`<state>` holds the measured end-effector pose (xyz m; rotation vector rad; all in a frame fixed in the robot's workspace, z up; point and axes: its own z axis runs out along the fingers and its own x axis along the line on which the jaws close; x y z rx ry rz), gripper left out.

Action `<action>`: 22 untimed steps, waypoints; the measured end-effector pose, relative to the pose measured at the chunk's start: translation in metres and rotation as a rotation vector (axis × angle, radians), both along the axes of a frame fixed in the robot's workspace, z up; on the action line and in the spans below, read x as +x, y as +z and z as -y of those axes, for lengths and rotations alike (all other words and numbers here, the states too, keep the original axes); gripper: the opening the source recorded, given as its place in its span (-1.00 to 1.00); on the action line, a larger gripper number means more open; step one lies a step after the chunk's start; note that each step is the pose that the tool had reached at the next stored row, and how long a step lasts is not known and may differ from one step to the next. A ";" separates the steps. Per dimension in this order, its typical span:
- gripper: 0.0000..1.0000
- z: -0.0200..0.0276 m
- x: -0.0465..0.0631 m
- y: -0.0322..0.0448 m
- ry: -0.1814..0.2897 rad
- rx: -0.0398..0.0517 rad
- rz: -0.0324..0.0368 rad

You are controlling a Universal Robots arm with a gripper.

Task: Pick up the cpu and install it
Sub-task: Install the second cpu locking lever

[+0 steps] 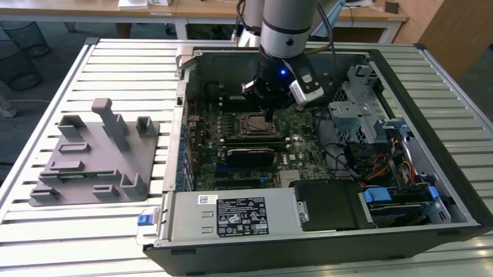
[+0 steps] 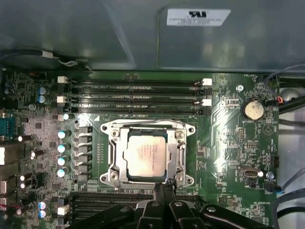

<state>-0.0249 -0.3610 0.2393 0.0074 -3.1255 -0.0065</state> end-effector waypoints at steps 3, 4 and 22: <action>-0.79 0.0012 0.000 0.0000 0.000 -0.0007 0.0000; -0.79 0.0015 0.000 0.0000 0.000 -0.0007 0.0000; -0.79 0.0145 0.000 0.0089 0.000 -0.0103 -0.0010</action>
